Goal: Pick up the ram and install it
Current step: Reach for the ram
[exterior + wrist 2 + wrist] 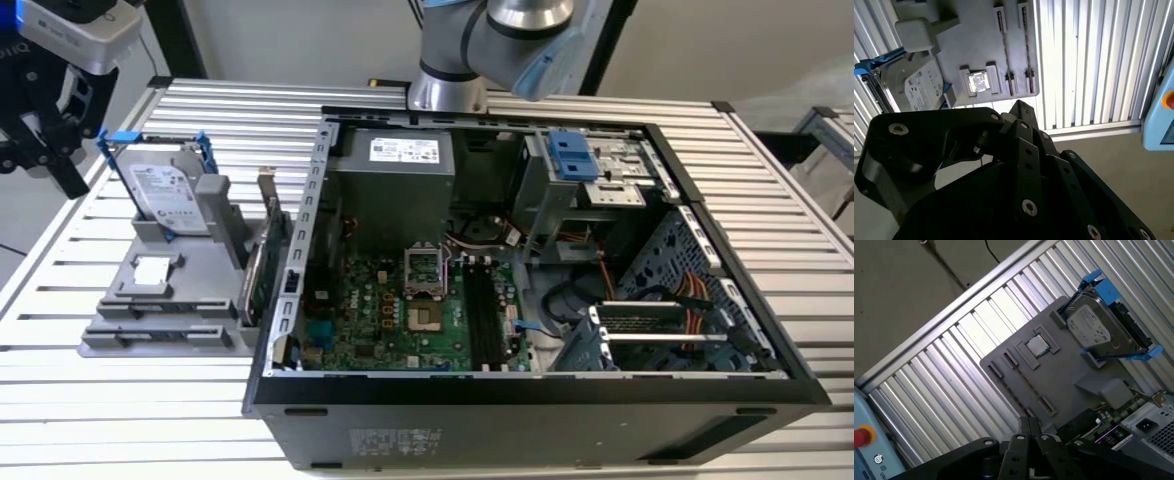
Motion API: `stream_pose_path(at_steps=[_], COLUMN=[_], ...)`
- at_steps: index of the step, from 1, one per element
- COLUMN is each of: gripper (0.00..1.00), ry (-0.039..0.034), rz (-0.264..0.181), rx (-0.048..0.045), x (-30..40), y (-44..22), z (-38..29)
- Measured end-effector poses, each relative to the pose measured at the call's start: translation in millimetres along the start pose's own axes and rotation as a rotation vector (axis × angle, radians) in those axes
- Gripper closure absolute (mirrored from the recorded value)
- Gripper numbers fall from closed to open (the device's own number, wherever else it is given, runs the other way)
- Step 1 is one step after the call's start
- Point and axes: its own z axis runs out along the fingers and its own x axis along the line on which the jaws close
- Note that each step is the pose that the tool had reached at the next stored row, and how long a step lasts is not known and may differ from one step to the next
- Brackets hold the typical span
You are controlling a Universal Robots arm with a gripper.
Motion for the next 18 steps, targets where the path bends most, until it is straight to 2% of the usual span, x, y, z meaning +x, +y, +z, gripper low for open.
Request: stream_pose_path(at_steps=[12,15,18], gripper=[1.0,1.0,1.0], ry=[0.0046,0.0028,-0.0024], rz=[-0.106,-0.136,-0.167], rx=[0.0027,0.0081,0.018], x=[-0.1,-0.1,-0.1], y=[0.1,0.1,0.1], z=[0.0,-0.1,0.1])
